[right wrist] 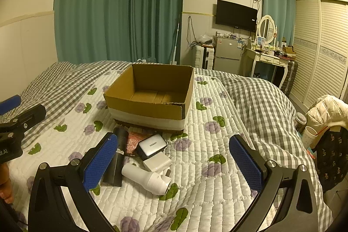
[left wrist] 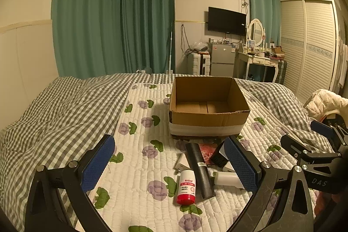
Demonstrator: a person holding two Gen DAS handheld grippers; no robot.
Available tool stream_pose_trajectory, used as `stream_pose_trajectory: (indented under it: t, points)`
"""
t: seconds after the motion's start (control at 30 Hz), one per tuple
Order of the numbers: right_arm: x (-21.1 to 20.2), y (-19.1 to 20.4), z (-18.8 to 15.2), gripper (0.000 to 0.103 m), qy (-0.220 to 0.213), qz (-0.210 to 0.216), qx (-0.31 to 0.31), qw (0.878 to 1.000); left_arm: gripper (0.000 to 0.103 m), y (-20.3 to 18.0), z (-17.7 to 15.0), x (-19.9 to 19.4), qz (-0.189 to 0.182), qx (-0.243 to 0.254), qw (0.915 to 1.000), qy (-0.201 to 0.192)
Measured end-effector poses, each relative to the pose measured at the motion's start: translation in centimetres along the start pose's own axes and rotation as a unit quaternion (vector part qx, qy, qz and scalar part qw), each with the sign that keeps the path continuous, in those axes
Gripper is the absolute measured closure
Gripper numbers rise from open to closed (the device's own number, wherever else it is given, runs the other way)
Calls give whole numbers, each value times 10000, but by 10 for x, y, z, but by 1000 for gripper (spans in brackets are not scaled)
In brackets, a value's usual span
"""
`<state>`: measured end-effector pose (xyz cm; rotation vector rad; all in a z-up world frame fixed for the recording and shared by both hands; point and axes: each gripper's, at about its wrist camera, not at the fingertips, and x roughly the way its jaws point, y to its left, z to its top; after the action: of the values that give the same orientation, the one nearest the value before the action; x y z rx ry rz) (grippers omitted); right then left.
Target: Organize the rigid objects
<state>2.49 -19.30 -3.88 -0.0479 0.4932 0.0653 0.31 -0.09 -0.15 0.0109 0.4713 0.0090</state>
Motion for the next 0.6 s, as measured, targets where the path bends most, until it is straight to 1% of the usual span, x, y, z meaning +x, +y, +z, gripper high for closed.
stream_pose_trajectory:
  t: [0.6]
  points:
    - [3, 3, -2, 0, 51, 54, -44, 10000, 0, 1, -2, 1, 7, -5, 10000, 1]
